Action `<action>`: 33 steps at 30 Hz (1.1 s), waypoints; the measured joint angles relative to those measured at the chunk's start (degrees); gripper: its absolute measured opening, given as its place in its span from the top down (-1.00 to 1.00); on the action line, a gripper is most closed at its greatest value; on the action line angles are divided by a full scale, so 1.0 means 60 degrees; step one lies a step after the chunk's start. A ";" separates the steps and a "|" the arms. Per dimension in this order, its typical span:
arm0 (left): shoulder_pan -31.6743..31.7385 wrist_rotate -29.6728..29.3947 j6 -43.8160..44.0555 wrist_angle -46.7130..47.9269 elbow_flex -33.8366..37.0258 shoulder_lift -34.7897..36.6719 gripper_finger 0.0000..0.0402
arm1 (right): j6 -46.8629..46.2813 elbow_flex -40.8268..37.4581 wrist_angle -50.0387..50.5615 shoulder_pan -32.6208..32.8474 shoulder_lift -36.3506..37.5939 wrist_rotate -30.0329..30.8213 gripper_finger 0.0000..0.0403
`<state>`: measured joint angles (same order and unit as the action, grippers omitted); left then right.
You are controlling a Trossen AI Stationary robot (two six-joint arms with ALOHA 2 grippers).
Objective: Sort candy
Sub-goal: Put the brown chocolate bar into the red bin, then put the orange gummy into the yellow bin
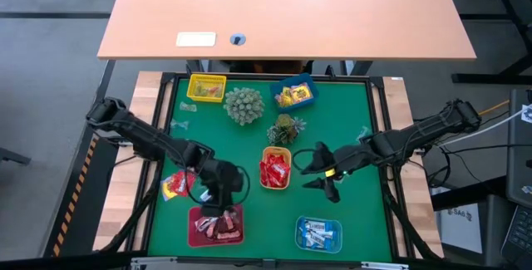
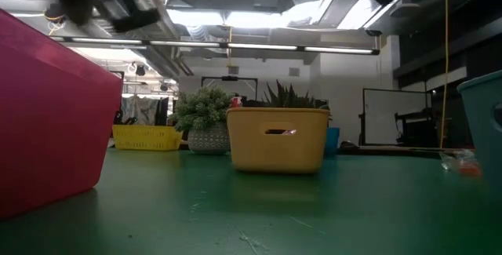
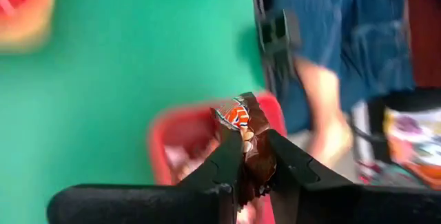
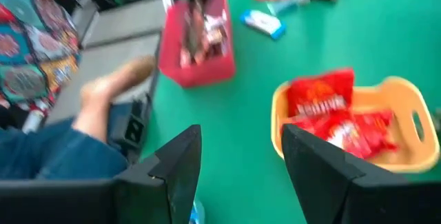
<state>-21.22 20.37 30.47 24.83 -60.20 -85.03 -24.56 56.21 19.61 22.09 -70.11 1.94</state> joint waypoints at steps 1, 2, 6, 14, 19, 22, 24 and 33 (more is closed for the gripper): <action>-0.0125 0.0151 0.0329 0.0173 0.0000 0.0000 0.81 | 0.0000 0.0000 0.0189 0.0002 0.0000 0.0002 0.00; -0.0246 0.0221 0.0613 0.0339 0.0000 0.0000 0.81 | 0.0000 0.0000 0.0389 0.0002 0.0000 0.0002 0.00; -0.0723 0.0120 0.1767 0.0523 0.0000 -0.0007 0.81 | 0.0000 0.0000 0.1310 0.0002 -0.0025 0.0001 0.00; -0.1229 -0.1150 0.3383 0.0508 0.0000 -0.0011 0.67 | -0.0153 0.0000 0.3142 0.0002 -0.0025 0.0120 0.00; -0.1351 -0.1557 0.3437 0.0501 0.0000 -0.0011 0.47 | -0.0357 0.0000 0.4074 0.0002 -0.0025 0.0284 0.00; -0.1365 -0.1562 0.3423 0.0500 0.0000 -0.0011 0.37 | -0.0642 0.0000 0.4538 0.0004 -0.0025 0.0567 0.00; -0.1413 -0.1711 0.3418 0.0486 0.0000 -0.0011 0.32 | -0.0664 0.0000 0.4823 0.0004 -0.0025 0.0751 0.00; -0.1551 -0.2970 0.3099 0.0111 0.0000 -0.0011 0.28 | -0.1215 -0.0169 0.4920 0.0013 -0.0058 0.1197 0.00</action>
<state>-30.52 2.55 49.06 25.49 -60.20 -85.10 -31.84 55.19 49.12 22.17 -70.45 9.12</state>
